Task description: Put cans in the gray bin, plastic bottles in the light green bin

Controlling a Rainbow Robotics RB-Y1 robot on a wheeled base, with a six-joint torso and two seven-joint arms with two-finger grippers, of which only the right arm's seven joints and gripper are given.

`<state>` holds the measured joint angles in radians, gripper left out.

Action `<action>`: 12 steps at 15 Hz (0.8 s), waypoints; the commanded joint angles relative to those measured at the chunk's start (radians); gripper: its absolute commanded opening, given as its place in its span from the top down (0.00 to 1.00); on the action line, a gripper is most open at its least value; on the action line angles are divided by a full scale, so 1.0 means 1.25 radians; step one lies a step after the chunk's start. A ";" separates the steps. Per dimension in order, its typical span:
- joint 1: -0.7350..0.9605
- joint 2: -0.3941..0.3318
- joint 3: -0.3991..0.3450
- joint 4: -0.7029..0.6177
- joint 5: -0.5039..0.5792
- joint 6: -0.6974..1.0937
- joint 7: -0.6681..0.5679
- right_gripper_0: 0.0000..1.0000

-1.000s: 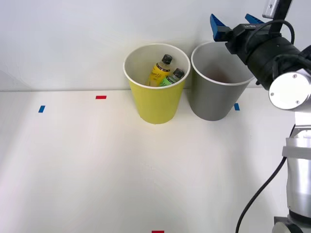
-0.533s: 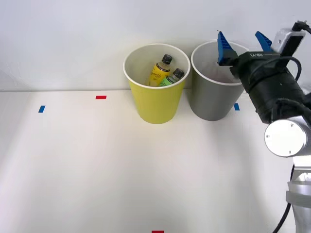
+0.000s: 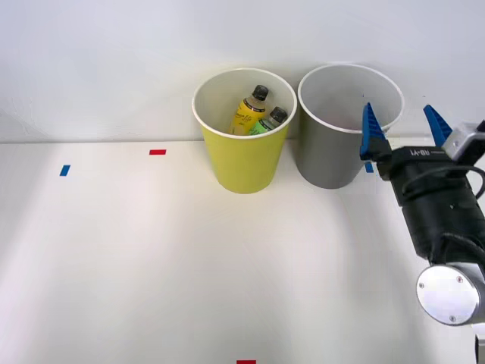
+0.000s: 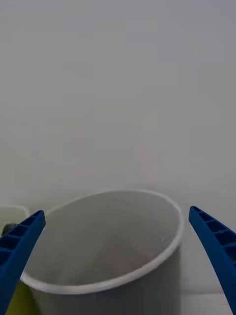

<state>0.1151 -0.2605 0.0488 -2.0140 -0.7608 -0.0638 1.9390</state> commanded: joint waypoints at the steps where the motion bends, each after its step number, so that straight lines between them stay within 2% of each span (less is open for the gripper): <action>1: 0.080 -0.031 0.015 -0.004 0.002 -0.069 0.000 0.00; 3: 0.146 -0.039 0.025 -0.004 0.005 -0.117 0.001 0.00; 5: 0.207 -0.041 0.027 -0.004 0.050 -0.147 -0.004 0.00; 12: 0.335 -0.035 0.021 -0.004 0.108 -0.162 -0.014 0.00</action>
<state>0.5177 -0.3043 0.0763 -2.0188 -0.6373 -0.2670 1.9231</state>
